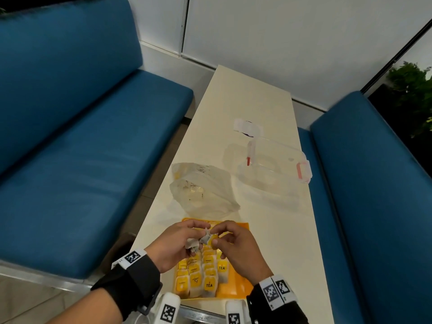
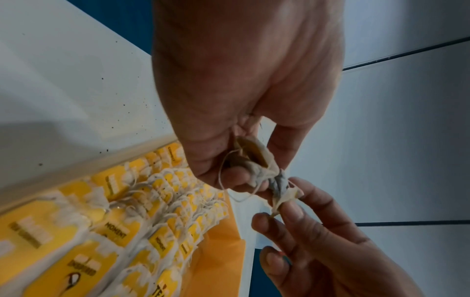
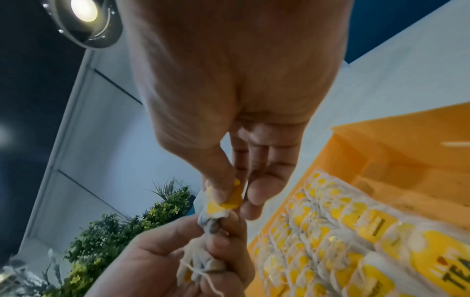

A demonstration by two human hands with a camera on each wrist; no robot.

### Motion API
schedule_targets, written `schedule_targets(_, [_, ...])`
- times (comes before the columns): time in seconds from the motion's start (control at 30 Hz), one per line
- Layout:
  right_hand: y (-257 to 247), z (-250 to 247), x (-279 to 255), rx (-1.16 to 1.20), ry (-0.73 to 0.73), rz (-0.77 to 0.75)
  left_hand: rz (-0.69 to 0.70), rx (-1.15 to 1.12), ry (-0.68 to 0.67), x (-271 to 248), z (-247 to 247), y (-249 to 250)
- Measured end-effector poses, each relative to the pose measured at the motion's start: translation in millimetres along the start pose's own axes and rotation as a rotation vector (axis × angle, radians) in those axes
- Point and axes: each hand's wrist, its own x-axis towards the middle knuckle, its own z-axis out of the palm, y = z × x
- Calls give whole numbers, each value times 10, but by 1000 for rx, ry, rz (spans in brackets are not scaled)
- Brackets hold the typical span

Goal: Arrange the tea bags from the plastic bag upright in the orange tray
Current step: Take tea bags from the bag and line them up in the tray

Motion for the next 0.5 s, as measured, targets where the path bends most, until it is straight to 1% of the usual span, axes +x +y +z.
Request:
schedule_targets(0.1, [10, -41, -2, -75, 49, -74, -13, 31, -1, -3, 14, 8])
schedule_targets(0.17, [-5, -76, -9, -30, 56, -99, -4, 157, 10, -1, 15, 0])
schedule_targets(0.23, [-34, -106, -18, 49, 57, -77, 30, 279, 32, -6, 2, -5])
schedule_targets(0.3, [-54, -126, -32, 100, 57, -66, 100, 330, 19, -23, -12, 1])
schedule_targets(0.4, [-75, -148, -39, 186, 56, -61, 240, 433, -91, -74, -11, 16])
schedule_targets(0.43, [-77, -151, -38, 199, 58, -60, 282, 475, -102, -75, -4, 15])
schedule_targets(0.5, [-59, -150, -31, 184, 83, -63, 362, 541, -40, -59, 13, 4])
